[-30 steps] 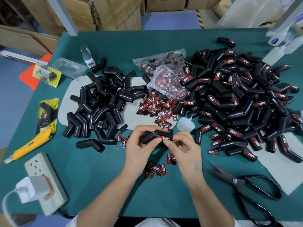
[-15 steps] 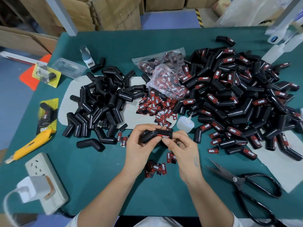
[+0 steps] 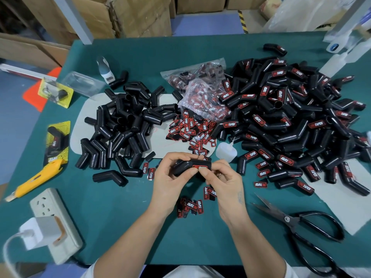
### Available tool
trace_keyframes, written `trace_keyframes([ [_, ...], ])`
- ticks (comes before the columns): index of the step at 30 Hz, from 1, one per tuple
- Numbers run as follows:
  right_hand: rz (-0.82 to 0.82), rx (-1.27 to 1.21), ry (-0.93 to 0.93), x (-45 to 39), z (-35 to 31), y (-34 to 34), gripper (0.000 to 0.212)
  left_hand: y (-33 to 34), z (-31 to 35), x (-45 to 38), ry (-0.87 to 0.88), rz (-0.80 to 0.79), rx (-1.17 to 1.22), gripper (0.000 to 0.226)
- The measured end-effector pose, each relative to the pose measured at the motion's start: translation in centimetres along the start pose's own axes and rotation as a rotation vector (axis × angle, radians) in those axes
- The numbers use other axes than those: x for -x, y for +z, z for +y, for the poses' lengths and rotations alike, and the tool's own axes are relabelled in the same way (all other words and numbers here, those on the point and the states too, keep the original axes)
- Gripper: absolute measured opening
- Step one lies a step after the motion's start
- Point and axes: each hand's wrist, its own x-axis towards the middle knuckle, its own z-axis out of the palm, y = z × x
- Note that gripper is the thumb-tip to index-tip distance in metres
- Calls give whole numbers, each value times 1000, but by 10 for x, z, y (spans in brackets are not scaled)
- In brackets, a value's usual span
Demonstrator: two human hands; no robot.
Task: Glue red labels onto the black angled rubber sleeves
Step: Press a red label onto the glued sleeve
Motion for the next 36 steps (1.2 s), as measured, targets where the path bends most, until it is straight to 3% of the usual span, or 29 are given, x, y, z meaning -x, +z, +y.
trace_keyframes([
  [18,21,-1,-6,1,-1,0,3,1,3,-3,-39,-14,34,26],
  [36,-7,5,10,0,-1,2,13,5,5,0,-48,13,91,25],
])
